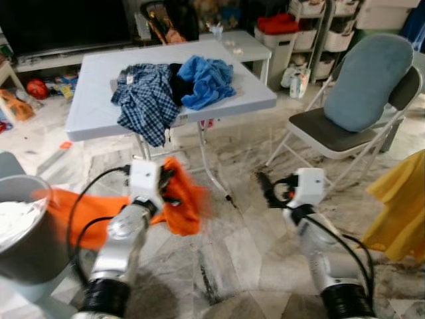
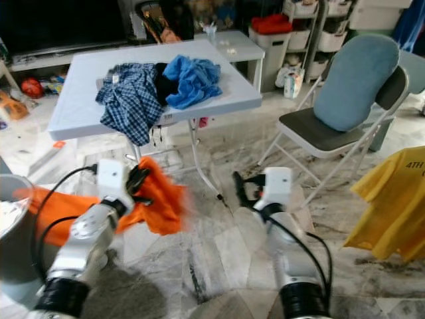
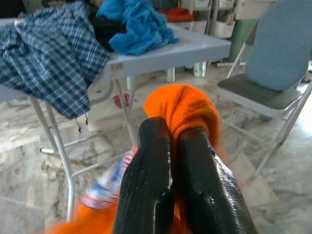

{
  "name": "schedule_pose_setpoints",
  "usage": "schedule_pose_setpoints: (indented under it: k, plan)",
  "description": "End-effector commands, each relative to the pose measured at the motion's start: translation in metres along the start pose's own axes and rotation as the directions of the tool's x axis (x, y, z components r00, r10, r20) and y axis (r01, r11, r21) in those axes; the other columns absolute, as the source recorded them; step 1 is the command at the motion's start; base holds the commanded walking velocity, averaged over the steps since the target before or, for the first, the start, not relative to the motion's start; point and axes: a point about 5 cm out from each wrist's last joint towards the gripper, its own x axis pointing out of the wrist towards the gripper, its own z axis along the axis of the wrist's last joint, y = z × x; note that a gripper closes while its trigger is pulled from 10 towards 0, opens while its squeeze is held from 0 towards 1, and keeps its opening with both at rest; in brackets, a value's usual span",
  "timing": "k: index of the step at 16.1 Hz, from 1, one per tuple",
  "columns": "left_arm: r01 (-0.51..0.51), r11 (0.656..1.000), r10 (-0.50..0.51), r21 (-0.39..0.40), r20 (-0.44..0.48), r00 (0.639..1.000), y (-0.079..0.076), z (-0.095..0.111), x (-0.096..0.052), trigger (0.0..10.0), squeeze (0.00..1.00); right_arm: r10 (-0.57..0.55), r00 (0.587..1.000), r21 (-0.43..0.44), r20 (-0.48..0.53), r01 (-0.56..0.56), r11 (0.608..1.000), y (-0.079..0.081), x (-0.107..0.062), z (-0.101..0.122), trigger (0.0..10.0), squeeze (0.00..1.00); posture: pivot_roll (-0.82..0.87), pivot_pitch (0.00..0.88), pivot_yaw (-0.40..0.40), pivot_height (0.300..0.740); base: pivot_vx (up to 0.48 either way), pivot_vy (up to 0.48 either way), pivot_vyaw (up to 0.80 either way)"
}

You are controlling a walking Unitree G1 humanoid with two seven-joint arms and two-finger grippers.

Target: Hang hanger

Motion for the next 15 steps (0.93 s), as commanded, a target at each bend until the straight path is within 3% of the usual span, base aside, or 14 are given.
schedule_pose_setpoints:
  k: [1, 8, 10, 15]
  plan:
    - [-0.045, 0.999, 0.045, -0.002, 0.027, 0.999, 0.01, 0.007, 0.001, 10.0, 0.0, 0.007, 1.0, 0.007, 0.016, -0.007, 1.0, 0.004, 0.002, 0.005, 10.0, 0.0, -0.09, 0.0, 0.033, 0.74, 0.0, 0.0, 0.0]
    - [-0.078, 0.996, 0.079, -0.051, 0.017, 0.997, 0.022, 0.005, 0.0, 10.0, 0.0, 0.009, 1.0, 0.004, 0.016, -0.009, 1.0, 0.003, 0.002, 0.005, 10.0, 0.0, -0.09, 0.0, 0.03, 0.74, 0.0, 0.0, 0.0]
    - [-0.084, 0.994, 0.085, -0.072, 0.02, 0.996, 0.025, 0.004, -0.001, 10.0, 0.0, 0.01, 1.0, 0.004, 0.016, -0.01, 1.0, 0.003, 0.002, 0.006, 10.0, 0.0, -0.09, 0.0, 0.03, 0.74, 0.0, 0.42, 0.0]
    - [-0.092, 0.991, 0.094, -0.096, 0.014, 0.996, 0.026, 0.003, 0.0, 10.0, 0.0, 0.018, 0.999, 0.006, 0.032, -0.018, 1.0, 0.004, 0.001, 0.008, 10.0, 0.0, -0.1, 0.0, 0.032, 0.74, 0.0, 0.423, -0.62]
